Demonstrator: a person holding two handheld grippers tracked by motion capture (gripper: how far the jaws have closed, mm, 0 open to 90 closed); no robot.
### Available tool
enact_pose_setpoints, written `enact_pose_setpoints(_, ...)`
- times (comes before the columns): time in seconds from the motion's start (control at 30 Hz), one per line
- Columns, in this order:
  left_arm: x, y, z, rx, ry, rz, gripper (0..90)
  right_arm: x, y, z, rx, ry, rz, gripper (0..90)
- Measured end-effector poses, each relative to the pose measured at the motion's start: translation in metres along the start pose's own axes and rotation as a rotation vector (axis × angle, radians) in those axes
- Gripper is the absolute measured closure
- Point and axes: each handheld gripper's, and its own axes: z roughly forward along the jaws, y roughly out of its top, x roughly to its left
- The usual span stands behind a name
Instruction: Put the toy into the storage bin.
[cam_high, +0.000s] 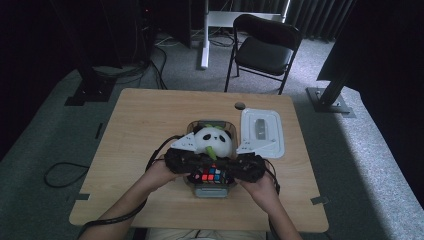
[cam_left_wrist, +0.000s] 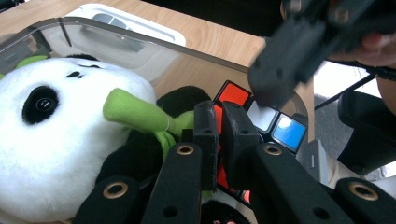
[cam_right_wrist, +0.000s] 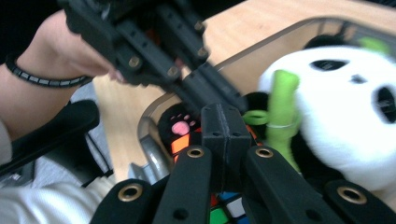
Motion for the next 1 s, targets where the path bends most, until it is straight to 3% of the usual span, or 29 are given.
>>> enact_pose_setpoints(0.13,0.001,-0.003,0.000,0.010,0.003,-0.008,86.8,0.000,-0.005,0.008,0.051,-0.022,-0.008,90.0)
enact_pose_setpoints(0.17,0.001,-0.004,0.001,0.011,0.003,-0.010,88.4,-0.004,-0.009,0.007,0.042,-0.014,0.013,90.0)
enact_pose_setpoints(0.27,0.003,-0.006,0.001,0.017,-0.003,-0.020,90.0,-0.005,-0.012,0.003,0.041,-0.034,0.008,90.0)
enact_pose_setpoints(0.43,-0.002,-0.007,0.006,0.044,0.008,0.009,90.0,-0.007,-0.018,0.001,0.043,-0.043,0.021,90.0)
enact_pose_setpoints(0.47,-0.002,-0.007,0.007,0.044,-0.006,0.006,90.0,-0.008,-0.019,0.001,0.041,-0.043,0.019,90.0)
enact_pose_setpoints(0.6,-0.005,-0.005,0.010,0.056,-0.002,0.024,90.0,-0.010,-0.024,0.002,0.029,-0.020,0.038,90.0)
enact_pose_setpoints(0.73,-0.003,-0.003,0.007,0.023,-0.025,0.000,90.0,-0.006,-0.021,0.005,0.031,-0.026,0.028,90.0)
enact_pose_setpoints(0.77,-0.005,0.000,0.002,0.003,-0.024,-0.002,84.8,-0.004,-0.016,0.003,0.000,-0.031,0.014,90.0)
enact_pose_setpoints(0.87,-0.007,0.002,-0.002,-0.016,-0.028,0.001,82.7,-0.004,-0.012,-0.005,-0.028,-0.064,0.018,90.0)
enact_pose_setpoints(0.9,-0.007,0.004,-0.002,-0.028,-0.055,-0.012,80.9,-0.007,-0.007,-0.013,-0.040,-0.095,0.023,90.0)
enact_pose_setpoints(1.0,-0.007,0.004,0.003,-0.031,-0.090,-0.030,80.0,-0.008,-0.006,-0.012,-0.013,-0.106,0.014,90.0)
